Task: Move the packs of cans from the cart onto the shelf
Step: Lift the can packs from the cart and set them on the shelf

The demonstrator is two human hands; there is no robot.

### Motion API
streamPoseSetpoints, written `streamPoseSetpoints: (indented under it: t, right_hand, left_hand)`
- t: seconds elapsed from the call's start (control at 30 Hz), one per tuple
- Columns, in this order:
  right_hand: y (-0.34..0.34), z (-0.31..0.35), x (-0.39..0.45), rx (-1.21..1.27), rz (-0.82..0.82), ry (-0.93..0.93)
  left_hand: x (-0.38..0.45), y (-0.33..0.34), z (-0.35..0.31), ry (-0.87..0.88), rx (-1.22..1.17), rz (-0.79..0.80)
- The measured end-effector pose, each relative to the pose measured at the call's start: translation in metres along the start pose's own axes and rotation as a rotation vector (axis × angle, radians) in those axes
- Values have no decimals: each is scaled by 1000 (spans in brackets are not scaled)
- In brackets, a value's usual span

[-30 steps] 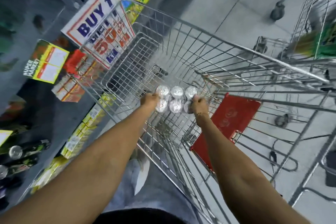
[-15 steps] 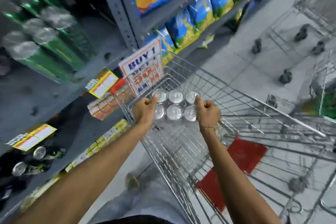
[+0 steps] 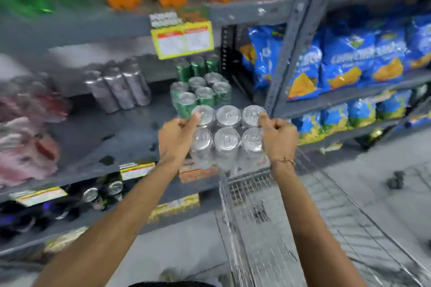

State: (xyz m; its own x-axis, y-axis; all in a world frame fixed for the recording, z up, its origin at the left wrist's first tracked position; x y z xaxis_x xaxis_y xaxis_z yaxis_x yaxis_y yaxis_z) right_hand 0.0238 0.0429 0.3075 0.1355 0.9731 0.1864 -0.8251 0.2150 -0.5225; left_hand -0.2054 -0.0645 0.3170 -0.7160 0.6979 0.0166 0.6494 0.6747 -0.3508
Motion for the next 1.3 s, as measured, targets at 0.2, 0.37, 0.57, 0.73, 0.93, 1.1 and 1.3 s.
streamPoseSetpoints:
  t: [0.2, 0.37, 0.57, 0.73, 0.93, 1.1, 1.3]
  right_hand:
    - [85, 85, -27, 59, 187, -121]
    - [154, 139, -47, 22, 357, -187]
    - [229, 177, -56, -34, 467, -277]
    - [276, 186, -55, -111, 501, -248]
    - [304, 183, -49, -133, 529, -226]
    - [313, 181, -45, -129, 520, -194]
    - [301, 163, -48, 88, 497, -34]
  left_hand:
    - [28, -116, 16, 2, -10, -260]
    - [49, -182, 39, 12, -4, -380]
    - [79, -225, 76, -111, -21, -465]
    - [101, -231, 99, -222, 1, -512]
    - [125, -229, 111, -251, 95, -488]
    - [135, -228, 118, -192, 115, -471]
    - [119, -232, 158, -301, -375, -564]
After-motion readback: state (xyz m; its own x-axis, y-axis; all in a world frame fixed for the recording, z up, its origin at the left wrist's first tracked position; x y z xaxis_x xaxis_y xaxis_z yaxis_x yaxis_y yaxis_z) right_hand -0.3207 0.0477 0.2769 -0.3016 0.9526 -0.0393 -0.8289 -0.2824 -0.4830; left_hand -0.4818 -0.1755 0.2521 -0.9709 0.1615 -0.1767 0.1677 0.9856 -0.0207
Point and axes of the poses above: each hand's wrist, its own x-axis towards the middle knuckle, its own y-axis out of the palm, z = x × y, the point moved 6 cm from there along x, towards the middle knuckle, and after that the axes turned 11 degrees about -x, right-handed, at the moved point
